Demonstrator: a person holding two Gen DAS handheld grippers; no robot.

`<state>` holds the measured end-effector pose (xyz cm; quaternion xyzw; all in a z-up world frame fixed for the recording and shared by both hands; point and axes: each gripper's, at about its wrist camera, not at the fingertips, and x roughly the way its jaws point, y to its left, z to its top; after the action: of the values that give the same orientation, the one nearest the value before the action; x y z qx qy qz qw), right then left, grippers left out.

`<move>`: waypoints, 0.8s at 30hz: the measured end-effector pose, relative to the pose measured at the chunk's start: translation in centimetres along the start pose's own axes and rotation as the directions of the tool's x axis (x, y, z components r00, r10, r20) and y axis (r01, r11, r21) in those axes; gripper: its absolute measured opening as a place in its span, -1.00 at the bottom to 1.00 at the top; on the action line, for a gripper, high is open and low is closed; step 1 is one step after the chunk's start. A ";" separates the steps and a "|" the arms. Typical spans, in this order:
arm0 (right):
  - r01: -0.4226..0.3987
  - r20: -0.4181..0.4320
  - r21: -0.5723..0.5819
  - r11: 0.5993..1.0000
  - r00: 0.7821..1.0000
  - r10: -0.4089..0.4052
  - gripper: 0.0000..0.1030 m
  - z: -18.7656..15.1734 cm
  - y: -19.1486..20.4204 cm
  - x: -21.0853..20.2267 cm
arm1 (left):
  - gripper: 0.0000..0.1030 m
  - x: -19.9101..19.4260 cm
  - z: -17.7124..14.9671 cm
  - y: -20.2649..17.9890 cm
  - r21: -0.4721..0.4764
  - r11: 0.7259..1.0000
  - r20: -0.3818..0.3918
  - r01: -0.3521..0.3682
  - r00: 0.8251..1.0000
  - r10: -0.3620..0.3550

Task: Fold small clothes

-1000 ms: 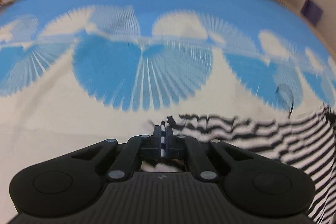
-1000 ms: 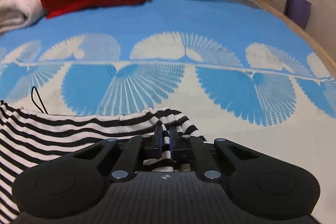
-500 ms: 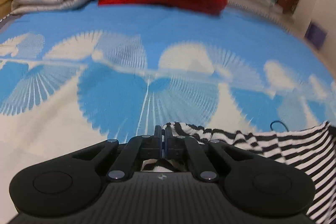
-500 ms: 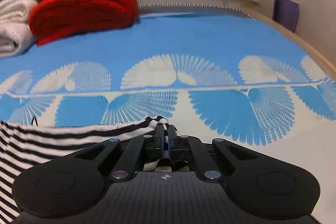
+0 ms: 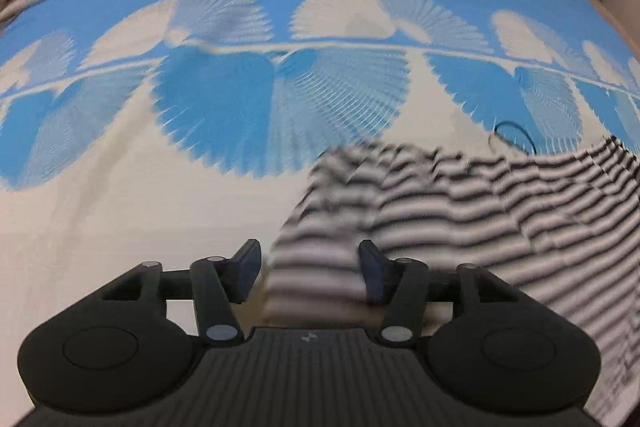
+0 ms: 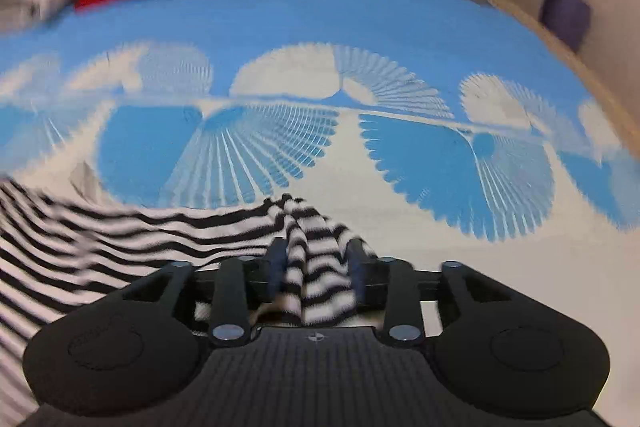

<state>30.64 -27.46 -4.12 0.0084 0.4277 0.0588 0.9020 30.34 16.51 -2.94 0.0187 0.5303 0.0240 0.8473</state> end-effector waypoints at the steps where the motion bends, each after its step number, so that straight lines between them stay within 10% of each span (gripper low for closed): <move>1: -0.023 -0.003 0.031 0.999 1.000 0.023 -0.18 0.0 -0.9 -1.4 | 0.15 -1.6 -0.6 0.8 -0.020 1.000 -0.009 -0.001 1.000 0.001; 8: -0.064 0.029 0.103 0.993 0.998 0.061 -0.08 -4.0 -5.0 -9.9 | 0.12 -9.9 -8.3 7.5 -0.328 0.910 0.106 0.255 0.967 -0.233; 12: -0.050 -0.077 0.147 0.988 0.995 0.062 -0.07 -8.8 -6.0 -9.1 | -0.13 -7.1 -12.6 8.8 -0.455 0.864 -0.048 0.213 0.964 -0.263; 17: -0.030 -0.126 0.017 0.999 0.992 0.032 -0.08 -10.4 -4.3 -8.7 | -0.07 -6.3 -13.1 8.0 -0.441 0.846 -0.058 0.298 0.932 -0.358; 24: -0.010 -0.194 0.037 0.999 0.981 0.017 -0.08 -11.2 -4.8 -7.2 | -0.11 -4.8 -13.0 8.8 -0.478 0.839 -0.087 0.259 0.937 -0.339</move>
<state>17.89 -33.49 -6.00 0.0217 0.5144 0.0576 0.8553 16.35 25.10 -3.83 -0.2676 0.5750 0.0174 0.7730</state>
